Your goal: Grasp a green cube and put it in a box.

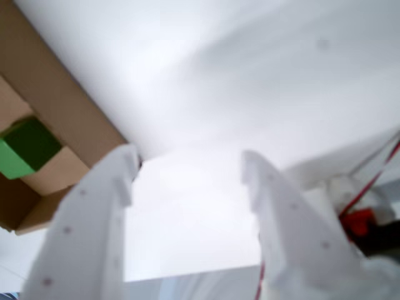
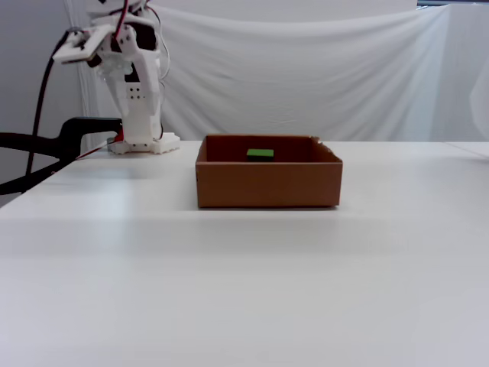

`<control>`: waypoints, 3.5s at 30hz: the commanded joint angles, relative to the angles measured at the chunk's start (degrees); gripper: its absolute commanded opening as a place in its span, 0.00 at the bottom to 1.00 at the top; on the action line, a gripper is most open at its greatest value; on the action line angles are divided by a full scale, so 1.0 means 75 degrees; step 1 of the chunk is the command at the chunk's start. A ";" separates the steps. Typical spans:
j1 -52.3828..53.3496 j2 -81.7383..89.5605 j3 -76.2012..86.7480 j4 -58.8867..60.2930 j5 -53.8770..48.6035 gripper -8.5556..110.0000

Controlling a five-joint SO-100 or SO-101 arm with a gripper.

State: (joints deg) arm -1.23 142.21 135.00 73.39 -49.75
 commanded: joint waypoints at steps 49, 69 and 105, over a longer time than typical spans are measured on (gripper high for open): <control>0.0504 0.5367 0.4687 -0.0539 0.0949 0.26; 0.0504 0.5367 0.4687 -0.0539 0.0949 0.26; 0.0504 0.5367 0.4687 -0.0539 0.0949 0.26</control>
State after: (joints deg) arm 2.55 182.37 170.16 69.17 -42.36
